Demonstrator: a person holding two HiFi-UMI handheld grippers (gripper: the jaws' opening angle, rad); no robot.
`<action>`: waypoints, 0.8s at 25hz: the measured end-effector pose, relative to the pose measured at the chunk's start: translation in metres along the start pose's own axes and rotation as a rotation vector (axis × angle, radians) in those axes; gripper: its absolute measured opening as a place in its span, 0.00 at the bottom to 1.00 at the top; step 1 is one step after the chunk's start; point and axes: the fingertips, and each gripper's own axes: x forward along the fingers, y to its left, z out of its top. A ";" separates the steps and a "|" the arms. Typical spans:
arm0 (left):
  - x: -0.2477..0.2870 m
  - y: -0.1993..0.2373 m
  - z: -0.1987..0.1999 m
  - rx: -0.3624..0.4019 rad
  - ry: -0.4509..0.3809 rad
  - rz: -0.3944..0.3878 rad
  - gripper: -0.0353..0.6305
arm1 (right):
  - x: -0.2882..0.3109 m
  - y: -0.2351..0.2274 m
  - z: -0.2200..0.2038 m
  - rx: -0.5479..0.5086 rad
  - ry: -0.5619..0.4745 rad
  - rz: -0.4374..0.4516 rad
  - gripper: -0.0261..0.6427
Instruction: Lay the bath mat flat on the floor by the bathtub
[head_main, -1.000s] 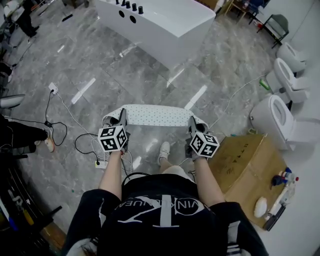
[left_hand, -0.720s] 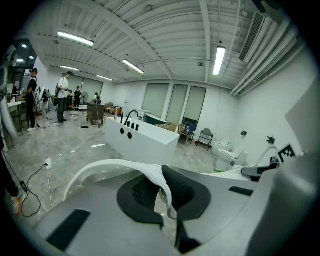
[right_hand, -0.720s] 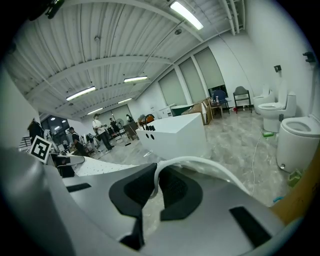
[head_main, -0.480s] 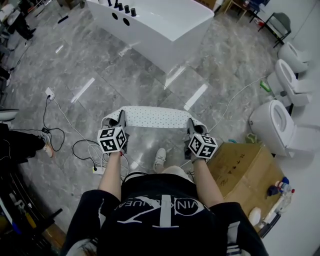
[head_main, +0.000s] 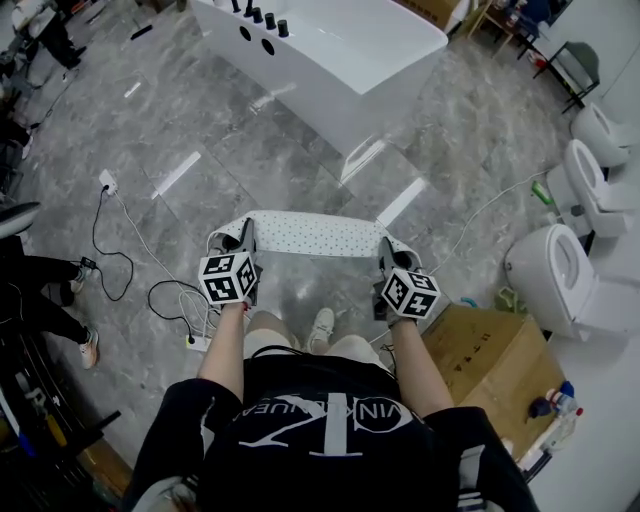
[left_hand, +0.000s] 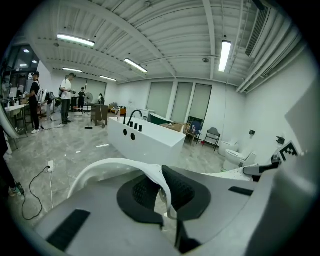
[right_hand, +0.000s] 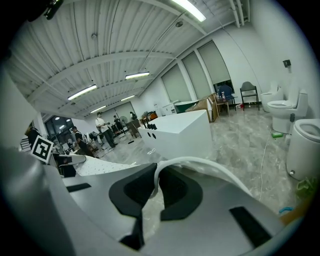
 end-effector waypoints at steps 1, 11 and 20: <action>0.002 0.006 0.003 0.000 -0.004 0.002 0.09 | 0.006 0.004 0.003 -0.005 0.001 0.006 0.09; 0.026 0.108 0.042 -0.025 -0.023 0.050 0.09 | 0.099 0.080 0.027 -0.038 0.007 0.035 0.09; 0.052 0.236 0.106 -0.040 -0.060 0.108 0.09 | 0.209 0.181 0.052 -0.025 0.031 0.081 0.09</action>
